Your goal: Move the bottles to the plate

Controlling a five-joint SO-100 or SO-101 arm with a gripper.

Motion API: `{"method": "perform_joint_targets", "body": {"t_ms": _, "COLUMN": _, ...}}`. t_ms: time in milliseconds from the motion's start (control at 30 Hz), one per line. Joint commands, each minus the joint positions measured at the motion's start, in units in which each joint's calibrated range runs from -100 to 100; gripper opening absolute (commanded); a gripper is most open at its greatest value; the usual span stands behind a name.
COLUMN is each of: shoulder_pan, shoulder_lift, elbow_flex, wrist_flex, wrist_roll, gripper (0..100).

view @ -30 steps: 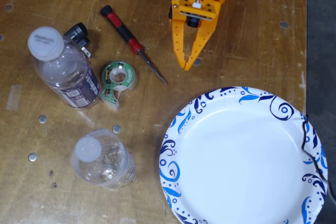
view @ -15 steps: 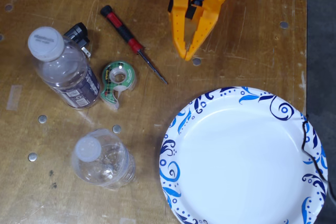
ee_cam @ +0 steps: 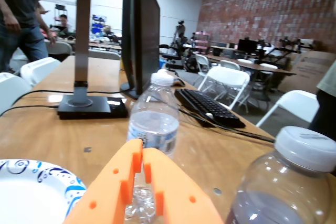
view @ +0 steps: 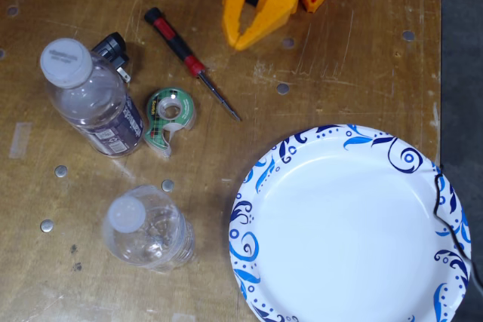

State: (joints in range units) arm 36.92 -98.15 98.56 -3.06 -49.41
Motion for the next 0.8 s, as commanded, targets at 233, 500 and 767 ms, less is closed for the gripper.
{"method": "perform_joint_targets", "body": {"t_ms": 233, "shoulder_pan": 6.80, "shoulder_lift": -0.67, "elbow_flex": -0.36, "wrist_flex": -1.11, "wrist_roll": -0.25, "gripper": 2}}
{"method": "perform_joint_targets", "body": {"t_ms": 500, "shoulder_pan": 2.92, "shoulder_lift": -0.24, "elbow_flex": -4.69, "wrist_flex": -0.77, "wrist_roll": -0.14, "gripper": 16}}
{"method": "perform_joint_targets", "body": {"t_ms": 767, "shoulder_pan": -1.07, "shoulder_lift": 12.57, "elbow_flex": -15.77, "wrist_flex": 0.37, "wrist_roll": -0.25, "gripper": 32}}
